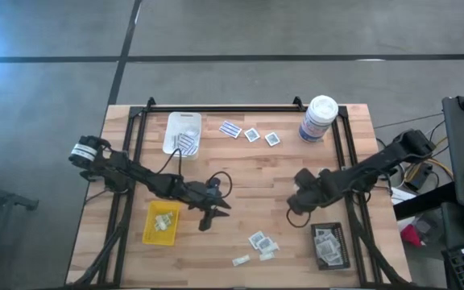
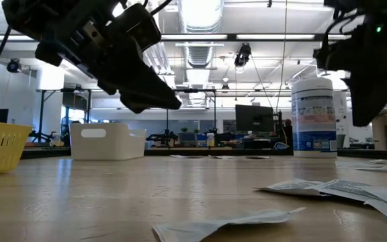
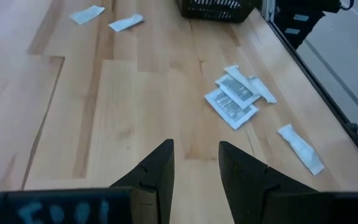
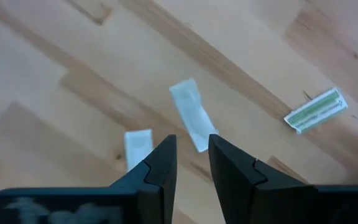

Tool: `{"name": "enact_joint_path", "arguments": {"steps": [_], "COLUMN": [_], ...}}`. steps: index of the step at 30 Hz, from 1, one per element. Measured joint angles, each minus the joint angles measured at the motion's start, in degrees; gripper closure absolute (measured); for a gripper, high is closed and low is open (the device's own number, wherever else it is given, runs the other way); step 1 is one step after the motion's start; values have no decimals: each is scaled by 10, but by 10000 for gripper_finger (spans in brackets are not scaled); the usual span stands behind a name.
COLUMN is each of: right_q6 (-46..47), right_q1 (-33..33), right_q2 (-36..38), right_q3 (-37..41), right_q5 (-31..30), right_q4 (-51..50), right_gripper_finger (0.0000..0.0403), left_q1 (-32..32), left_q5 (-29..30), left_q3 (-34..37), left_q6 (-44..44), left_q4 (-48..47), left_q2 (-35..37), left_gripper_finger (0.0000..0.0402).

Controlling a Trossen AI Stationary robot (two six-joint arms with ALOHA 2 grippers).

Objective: Pick & Place First Aid Supplies
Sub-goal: Put the green bandage into the yellow bin

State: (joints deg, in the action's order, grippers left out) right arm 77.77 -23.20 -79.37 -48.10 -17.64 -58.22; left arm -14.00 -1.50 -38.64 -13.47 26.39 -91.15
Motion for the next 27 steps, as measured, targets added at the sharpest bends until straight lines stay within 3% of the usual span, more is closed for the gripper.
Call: {"name": "enact_joint_path", "arguments": {"steps": [9, 17, 27], "right_q6": [65, 54, 57], "right_q1": [9, 22, 26], "right_q2": [-2, -26, -62], "right_q3": [54, 118, 111], "right_q5": [12, 28, 33], "right_q4": [30, 185, 191], "right_gripper_finger": [343, 369, 394], "left_q1": [0, 0, 0], "left_q5": [1, 16, 16], "left_q3": [1, 2, 3], "left_q6": [3, 16, 16], "left_q4": [-1, 0, 2], "left_q2": [0, 0, 0], "left_gripper_finger": [283, 283, 283]}}
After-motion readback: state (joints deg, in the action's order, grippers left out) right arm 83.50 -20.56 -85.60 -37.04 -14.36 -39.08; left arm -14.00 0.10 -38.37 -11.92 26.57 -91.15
